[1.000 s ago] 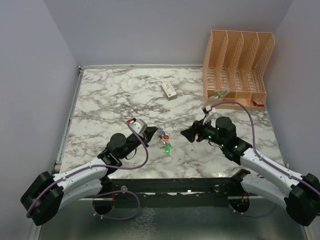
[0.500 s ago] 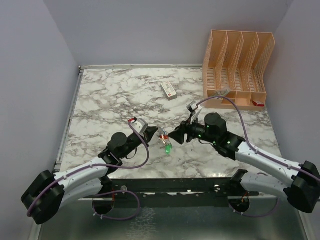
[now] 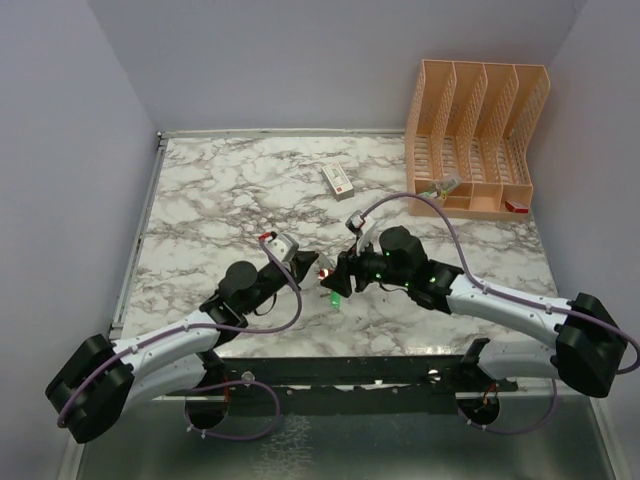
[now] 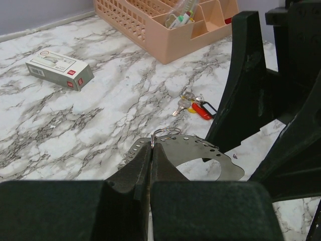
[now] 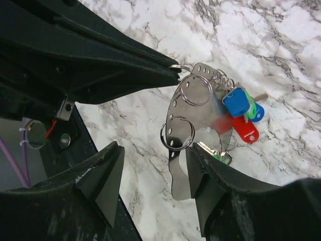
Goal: Remove the keys from the keyring
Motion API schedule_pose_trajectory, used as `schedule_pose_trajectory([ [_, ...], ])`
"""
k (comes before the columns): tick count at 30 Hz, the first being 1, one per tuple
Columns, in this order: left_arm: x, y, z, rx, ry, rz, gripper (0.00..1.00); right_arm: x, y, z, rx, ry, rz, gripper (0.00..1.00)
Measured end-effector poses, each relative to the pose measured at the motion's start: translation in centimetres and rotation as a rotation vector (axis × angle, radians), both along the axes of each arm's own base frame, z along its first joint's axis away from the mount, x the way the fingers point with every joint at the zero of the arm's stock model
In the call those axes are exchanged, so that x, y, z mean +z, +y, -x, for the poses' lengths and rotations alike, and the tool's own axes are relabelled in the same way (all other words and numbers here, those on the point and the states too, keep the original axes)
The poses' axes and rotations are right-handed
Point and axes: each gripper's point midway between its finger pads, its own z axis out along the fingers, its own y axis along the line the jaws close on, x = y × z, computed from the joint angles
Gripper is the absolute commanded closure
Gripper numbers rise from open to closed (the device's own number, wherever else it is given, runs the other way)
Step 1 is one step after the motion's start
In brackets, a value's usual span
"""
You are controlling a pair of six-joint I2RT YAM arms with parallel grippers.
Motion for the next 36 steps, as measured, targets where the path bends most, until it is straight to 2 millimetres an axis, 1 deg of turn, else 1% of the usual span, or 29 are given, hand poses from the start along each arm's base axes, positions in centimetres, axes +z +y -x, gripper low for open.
schedule_pose_trajectory([
  [3,0.0,0.0,0.0,0.0,0.001,0.001,1.0,-1.0,0.3,0.1,0.011,0.007,0.026,0.4],
  [6,0.0,0.2,-0.3,0.02,0.001,-0.001,1.0,-1.1,0.2,-0.1,0.011,-0.006,0.034,0.4],
  [10,0.3,0.2,-1.7,0.072,0.001,-0.024,1.0,-0.9,0.0,-0.7,-0.01,-0.044,0.044,0.4],
  [12,0.8,0.2,-2.6,0.093,-0.009,-0.038,1.0,-0.5,-0.3,-1.0,-0.023,-0.069,0.044,0.4],
  [15,1.5,0.5,-4.0,0.13,-0.041,-0.082,1.0,0.3,-1.1,-1.0,-0.044,-0.115,0.03,0.39],
  [20,3.6,2.6,-6.8,0.216,-0.12,-0.184,1.0,1.6,-2.7,-1.0,-0.085,-0.192,0.003,0.38],
  [23,4.7,3.7,-7.6,0.243,-0.168,-0.253,1.0,1.8,-3.7,-1.3,-0.128,-0.228,-0.004,0.38],
  [26,4.9,4.0,-7.7,0.223,-0.204,-0.344,1.0,1.3,-4.7,-1.8,-0.182,-0.252,-0.004,0.37],
  [28,4.2,3.6,-7.3,0.172,-0.215,-0.398,1.0,0.6,-5.4,-2.0,-0.212,-0.26,0.002,0.37],
  [30,3.0,2.9,-6.7,0.101,-0.214,-0.446,1.0,-0.2,-6.1,-2.1,-0.245,-0.264,0.015,0.36],
  [33,-0.1,0.7,-5.2,-0.057,-0.177,-0.522,1.0,-0.8,-6.9,-2.5,-0.282,-0.272,0.033,0.36],
  [35,-1.7,-0.9,-4.2,-0.149,-0.163,-0.552,1.0,-0.6,-7.1,-2.7,-0.298,-0.278,0.031,0.34],
  [36,-2.1,-1.6,-3.8,-0.178,-0.163,-0.556,1.0,-0.5,-7.2,-2.8,-0.306,-0.282,0.028,0.32],
])
